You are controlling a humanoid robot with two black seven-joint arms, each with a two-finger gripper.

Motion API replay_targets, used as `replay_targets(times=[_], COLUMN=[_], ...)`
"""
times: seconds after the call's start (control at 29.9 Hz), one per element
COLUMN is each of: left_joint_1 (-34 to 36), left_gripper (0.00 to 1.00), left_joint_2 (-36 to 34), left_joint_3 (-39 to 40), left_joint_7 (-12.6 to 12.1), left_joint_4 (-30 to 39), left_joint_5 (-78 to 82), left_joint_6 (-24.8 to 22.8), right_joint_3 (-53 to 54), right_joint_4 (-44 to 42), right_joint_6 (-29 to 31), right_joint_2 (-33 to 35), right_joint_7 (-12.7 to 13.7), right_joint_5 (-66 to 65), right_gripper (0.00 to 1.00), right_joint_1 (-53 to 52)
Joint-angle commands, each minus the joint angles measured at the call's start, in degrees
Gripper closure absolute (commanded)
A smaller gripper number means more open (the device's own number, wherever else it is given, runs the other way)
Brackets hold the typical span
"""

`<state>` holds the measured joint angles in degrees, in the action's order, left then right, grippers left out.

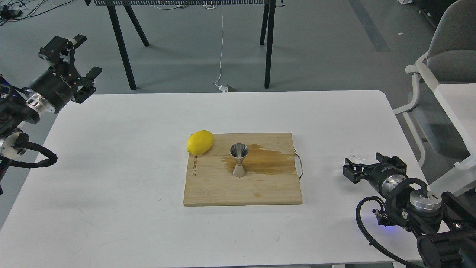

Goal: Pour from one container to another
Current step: 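Close the right gripper around the small clear glass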

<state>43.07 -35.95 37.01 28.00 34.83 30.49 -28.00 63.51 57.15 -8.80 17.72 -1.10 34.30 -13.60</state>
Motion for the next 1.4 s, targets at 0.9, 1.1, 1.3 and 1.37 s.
replay_targets(times=[0.9,1.1,1.3,1.37], left_joint_1=[-0.4,-0.5,-0.5,-0.5], left_gripper=[0.00,0.00,0.00,0.00], left_joint_2=[0.0,0.0,0.0,0.0], left_joint_3=[-0.1,-0.1,-0.1,-0.1], left_joint_7=[0.0,0.0,0.0,0.0], left_joint_4=[-0.4,-0.5,-0.5,-0.5], left_joint_5=[-1.7,-1.8,-1.8,-1.8], left_joint_6=[0.0,0.0,0.0,0.0], right_joint_3=[-0.1,-0.1,-0.1,-0.1], right_joint_4=[-3.3,-3.3,-3.3,-3.3], right_joint_6=[0.3,0.2,0.2,0.2], right_joint_2=[-2.0,-2.0,-2.1,-2.1], right_joint_7=[0.3,0.3,0.3,0.3], right_joint_5=[-2.0,-3.2,-3.3,-3.3], right_gripper=[0.14,0.22,0.27,0.27], right_joint_1=[-1.7,-1.7,-1.7,-1.7])
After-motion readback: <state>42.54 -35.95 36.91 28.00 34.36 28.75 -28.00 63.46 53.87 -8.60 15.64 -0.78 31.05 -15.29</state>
